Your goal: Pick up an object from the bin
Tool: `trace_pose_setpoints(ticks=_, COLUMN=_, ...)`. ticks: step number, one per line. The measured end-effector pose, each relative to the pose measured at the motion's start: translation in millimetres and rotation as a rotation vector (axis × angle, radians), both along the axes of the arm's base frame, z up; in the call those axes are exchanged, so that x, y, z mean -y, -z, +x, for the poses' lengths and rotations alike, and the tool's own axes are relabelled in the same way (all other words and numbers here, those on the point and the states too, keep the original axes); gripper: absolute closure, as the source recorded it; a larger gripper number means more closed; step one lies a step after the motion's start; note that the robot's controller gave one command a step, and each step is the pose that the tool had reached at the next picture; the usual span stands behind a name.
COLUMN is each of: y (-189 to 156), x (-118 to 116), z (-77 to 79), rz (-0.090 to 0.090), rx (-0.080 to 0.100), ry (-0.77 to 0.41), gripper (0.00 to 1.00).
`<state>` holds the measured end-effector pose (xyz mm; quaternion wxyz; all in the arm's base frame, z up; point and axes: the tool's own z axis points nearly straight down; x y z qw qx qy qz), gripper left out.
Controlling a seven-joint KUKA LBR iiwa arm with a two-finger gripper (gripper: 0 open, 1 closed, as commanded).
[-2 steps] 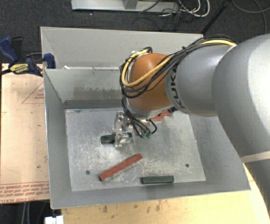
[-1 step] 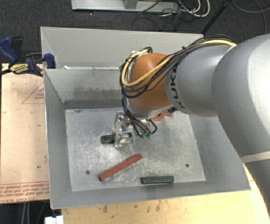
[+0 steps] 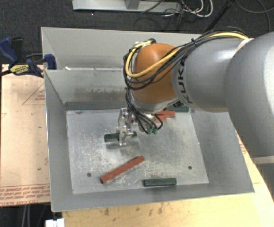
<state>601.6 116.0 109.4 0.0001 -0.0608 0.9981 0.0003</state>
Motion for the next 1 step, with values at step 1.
trace_pose_setpoints(ticks=1, y=-103.4, x=-8.1, z=-29.9, rz=0.001, rx=0.002, ry=-0.026, gripper=1.00)
